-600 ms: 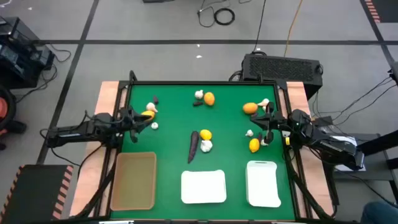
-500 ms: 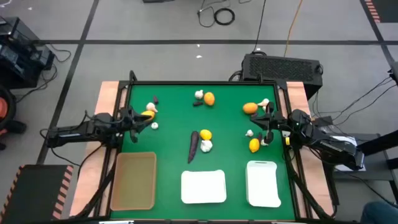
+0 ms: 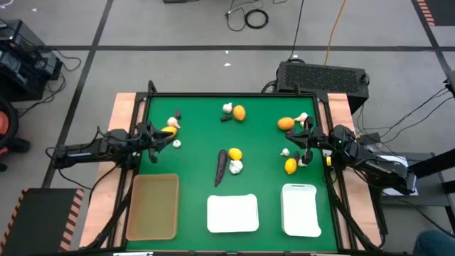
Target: Sort produce into baskets
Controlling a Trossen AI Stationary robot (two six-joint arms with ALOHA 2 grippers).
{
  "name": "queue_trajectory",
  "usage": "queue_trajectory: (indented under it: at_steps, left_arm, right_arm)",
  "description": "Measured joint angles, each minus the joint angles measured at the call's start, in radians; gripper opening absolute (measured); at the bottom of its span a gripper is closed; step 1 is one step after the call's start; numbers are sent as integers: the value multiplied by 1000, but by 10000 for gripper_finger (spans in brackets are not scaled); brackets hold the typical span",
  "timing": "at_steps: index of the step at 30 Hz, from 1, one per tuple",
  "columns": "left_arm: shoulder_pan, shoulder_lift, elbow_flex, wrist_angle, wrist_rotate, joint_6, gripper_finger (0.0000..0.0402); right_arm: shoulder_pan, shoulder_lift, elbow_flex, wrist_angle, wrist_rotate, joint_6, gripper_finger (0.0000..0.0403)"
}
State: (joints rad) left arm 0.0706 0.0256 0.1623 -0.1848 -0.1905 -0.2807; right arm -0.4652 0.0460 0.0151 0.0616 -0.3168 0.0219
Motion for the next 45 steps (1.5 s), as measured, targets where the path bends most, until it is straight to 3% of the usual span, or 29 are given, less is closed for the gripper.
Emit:
queue_trajectory:
  at_steps: [27,32,45]
  left_arm:
    - [0,0,0,0,0,0,132]
    - [0,0,0,0,0,0,132]
    - [0,2,0,-16,0,0,132]
  right_arm:
    - [-13,2,0,4,-5,0,0]
    - [-87,100,-3,14,11,0,0]
    - [-96,121,-1,24,4,0,0]
